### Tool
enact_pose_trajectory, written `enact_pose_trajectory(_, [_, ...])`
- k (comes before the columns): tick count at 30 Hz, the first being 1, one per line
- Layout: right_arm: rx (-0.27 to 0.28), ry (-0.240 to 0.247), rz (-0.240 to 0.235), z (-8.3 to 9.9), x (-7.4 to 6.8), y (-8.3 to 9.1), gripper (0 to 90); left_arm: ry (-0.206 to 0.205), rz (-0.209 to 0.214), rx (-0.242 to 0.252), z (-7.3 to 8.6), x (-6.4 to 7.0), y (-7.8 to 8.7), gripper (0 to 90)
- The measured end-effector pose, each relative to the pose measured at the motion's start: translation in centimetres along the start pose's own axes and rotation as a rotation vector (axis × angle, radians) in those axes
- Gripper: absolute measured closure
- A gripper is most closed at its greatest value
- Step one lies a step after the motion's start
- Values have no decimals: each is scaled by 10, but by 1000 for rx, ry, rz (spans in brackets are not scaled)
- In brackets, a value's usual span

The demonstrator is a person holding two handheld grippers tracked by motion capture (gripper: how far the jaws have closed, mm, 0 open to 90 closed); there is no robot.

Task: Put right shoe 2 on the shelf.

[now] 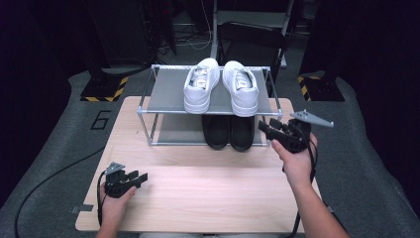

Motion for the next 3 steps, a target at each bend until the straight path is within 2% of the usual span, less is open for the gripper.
enact_pose_trajectory(3, [-24, 9, 18, 30, 5, -1, 491, -6, -4, -5, 0, 0, -1, 488])
Point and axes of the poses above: each handheld gripper's, and its own axes: y roughly backward along the jaws, z roughly out of its underside, x roughly to its right, the point moved 9 cm from there along -y, roughly forward along the jaws, and after that the axes turned 9 degrees about -x, right-handed, at the moved point
